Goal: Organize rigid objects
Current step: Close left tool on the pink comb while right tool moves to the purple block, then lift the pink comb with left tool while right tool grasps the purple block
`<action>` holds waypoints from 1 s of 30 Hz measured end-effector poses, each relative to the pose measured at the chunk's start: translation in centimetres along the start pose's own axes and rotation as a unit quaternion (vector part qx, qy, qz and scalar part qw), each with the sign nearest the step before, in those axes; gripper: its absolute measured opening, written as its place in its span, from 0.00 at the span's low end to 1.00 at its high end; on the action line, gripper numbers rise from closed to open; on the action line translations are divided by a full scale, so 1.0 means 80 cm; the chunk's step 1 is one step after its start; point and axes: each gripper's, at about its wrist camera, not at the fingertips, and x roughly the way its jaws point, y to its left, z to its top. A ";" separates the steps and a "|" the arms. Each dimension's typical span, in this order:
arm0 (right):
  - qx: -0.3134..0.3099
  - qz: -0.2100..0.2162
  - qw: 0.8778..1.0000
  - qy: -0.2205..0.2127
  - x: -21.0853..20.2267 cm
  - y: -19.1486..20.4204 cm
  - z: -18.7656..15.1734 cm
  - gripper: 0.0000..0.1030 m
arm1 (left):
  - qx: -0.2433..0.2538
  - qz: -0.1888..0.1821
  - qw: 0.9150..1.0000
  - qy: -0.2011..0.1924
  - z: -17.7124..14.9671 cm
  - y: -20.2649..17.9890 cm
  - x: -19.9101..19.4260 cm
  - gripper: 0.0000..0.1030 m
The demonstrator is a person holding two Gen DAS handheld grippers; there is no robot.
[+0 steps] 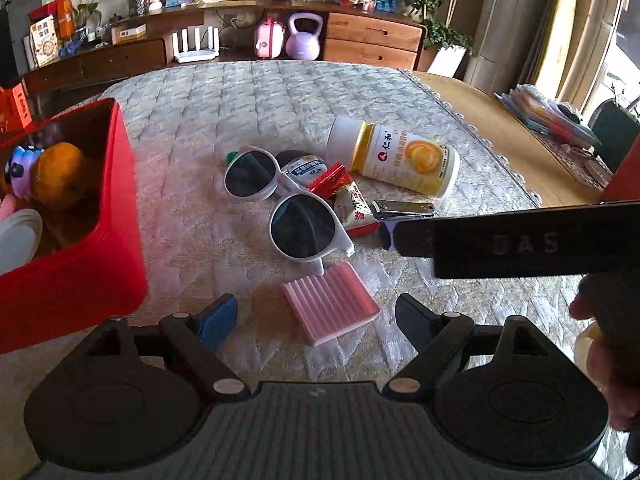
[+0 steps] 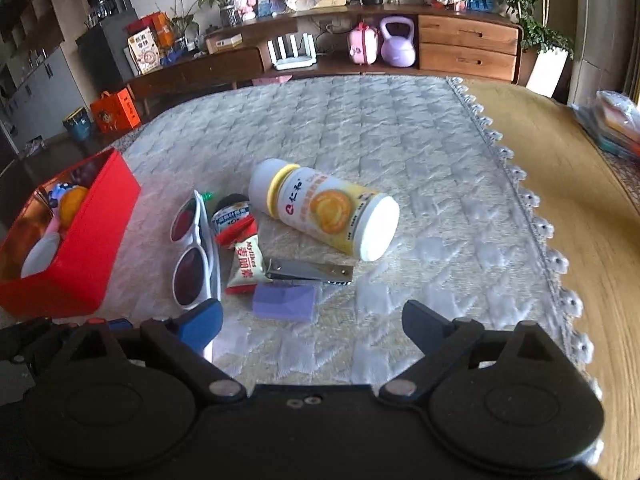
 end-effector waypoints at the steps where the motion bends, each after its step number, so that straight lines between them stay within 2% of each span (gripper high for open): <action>1: -0.002 0.000 1.000 0.002 0.003 0.001 0.001 0.89 | 0.001 0.003 1.000 -0.003 0.000 -0.002 0.001 0.84; 8: -0.012 -0.013 1.000 0.000 0.016 0.013 0.000 0.80 | -0.001 0.023 1.000 -0.015 -0.002 -0.012 0.004 0.83; 11: -0.025 -0.018 1.000 -0.005 0.015 0.019 -0.002 0.69 | 0.000 0.027 0.999 -0.017 -0.005 -0.014 0.002 0.82; 15: -0.035 -0.023 0.999 -0.006 0.014 0.025 -0.002 0.54 | 0.005 0.040 0.999 -0.021 -0.005 -0.014 0.001 0.68; 18: -0.036 -0.028 0.999 -0.007 0.013 0.026 -0.003 0.47 | 0.012 0.042 0.999 -0.021 -0.006 -0.013 -0.001 0.62; 21: -0.041 -0.033 0.999 -0.008 0.012 0.028 -0.004 0.38 | 0.022 0.044 0.999 -0.021 -0.006 -0.014 -0.002 0.48; 22: -0.041 -0.034 0.999 -0.008 0.012 0.029 -0.004 0.35 | 0.024 0.043 0.999 -0.021 -0.006 -0.014 -0.003 0.46; 25: -0.037 -0.034 0.999 -0.010 0.008 0.026 -0.007 0.34 | 0.026 0.033 0.999 -0.017 -0.006 -0.010 -0.004 0.40; 30: -0.035 -0.037 0.999 -0.016 0.001 0.024 -0.013 0.34 | 0.028 0.023 0.999 -0.014 -0.006 -0.004 -0.008 0.40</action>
